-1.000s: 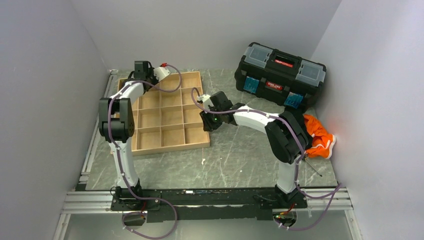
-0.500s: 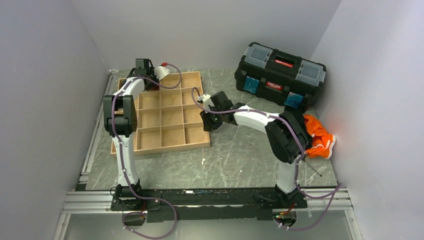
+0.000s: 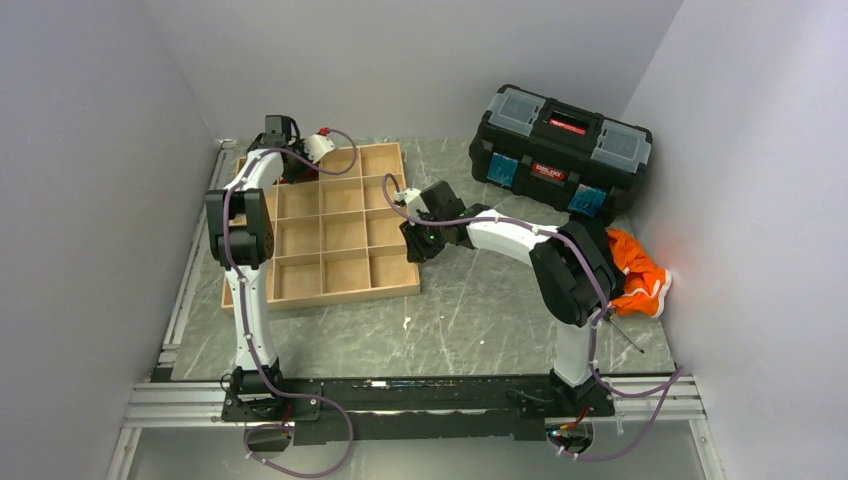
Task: Roll the underwear
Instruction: Place the underwear in the storage box.
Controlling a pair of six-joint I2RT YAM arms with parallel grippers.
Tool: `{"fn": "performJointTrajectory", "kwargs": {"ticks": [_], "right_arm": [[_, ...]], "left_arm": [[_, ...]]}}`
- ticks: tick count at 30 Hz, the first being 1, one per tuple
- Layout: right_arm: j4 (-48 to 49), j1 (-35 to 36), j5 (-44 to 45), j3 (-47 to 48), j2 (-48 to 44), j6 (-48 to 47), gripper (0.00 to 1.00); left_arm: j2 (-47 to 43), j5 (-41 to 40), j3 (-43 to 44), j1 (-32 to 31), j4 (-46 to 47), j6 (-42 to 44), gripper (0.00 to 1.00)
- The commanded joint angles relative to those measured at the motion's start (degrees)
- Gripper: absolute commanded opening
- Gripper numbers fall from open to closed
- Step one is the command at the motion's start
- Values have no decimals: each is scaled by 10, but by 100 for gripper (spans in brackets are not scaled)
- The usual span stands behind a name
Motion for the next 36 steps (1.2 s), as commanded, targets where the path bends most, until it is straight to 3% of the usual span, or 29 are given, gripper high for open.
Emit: {"fn": "performJointTrajectory", "kwargs": {"ticks": [1, 20, 26, 36], "right_arm": [[-67, -3, -6, 1, 19, -37, 0], [-71, -4, -6, 9, 29, -40, 0], [-73, -4, -4, 11, 28, -43, 0], [-74, -4, -4, 14, 30, -44, 0]], "left_arm": [[24, 22, 5, 2, -57, 11, 12], [60, 60, 75, 3, -70, -34, 42], [51, 59, 68, 3, -65, -41, 66], [16, 75, 46, 3, -59, -57, 75]]}}
